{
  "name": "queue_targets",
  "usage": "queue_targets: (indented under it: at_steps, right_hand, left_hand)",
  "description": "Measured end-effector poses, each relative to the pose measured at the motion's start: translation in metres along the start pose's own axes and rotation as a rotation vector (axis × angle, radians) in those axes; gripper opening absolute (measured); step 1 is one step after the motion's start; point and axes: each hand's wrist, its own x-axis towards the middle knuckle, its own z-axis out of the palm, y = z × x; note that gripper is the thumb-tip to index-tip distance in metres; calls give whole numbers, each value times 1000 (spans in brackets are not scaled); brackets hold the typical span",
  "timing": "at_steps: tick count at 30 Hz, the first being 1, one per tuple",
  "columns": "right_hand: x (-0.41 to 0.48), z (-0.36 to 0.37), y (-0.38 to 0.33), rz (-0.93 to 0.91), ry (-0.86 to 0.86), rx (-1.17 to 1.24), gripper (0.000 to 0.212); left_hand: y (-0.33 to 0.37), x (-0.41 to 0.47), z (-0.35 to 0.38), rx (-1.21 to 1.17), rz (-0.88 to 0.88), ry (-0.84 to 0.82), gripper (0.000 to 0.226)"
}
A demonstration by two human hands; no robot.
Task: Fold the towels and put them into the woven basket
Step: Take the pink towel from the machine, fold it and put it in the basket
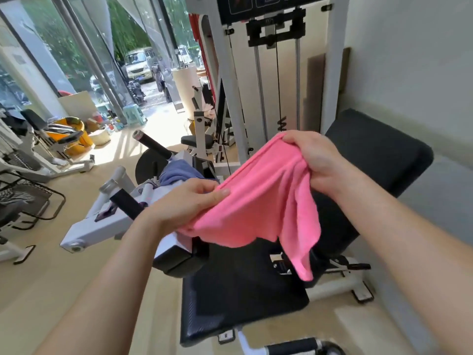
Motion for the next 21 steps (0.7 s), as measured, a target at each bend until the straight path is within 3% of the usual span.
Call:
queue_targets:
  at_steps: [3,6,9,12,15,18,21]
  right_hand:
    - [-19,-36,-16,25,104,174,5]
    - [-46,-85,-22,-5,113,98,12]
    - [-88,-140,-29,22,-204,-344,29]
    - [-137,-191,-38,28,-309,-905,17]
    - [-192,-247,-45,151,-263,-917,23]
    - [-252,-295,-54,229,-250,-869,19]
    - [-303,-335,-61,296,-130,-1046,10]
  left_hand:
    - [17,-21,17,-174,-66,-224,28]
    - [38,-31,49,-335,-33,-118,22]
    - [56,-33,92,-327,48,129,16]
    - [73,-39,135,-376,130,70,30]
    - [89,-41,173,-239,218,-51,35]
    - [103,-34,210,8,365,-115,17]
    - [124,-29,251,195,522,-116,26]
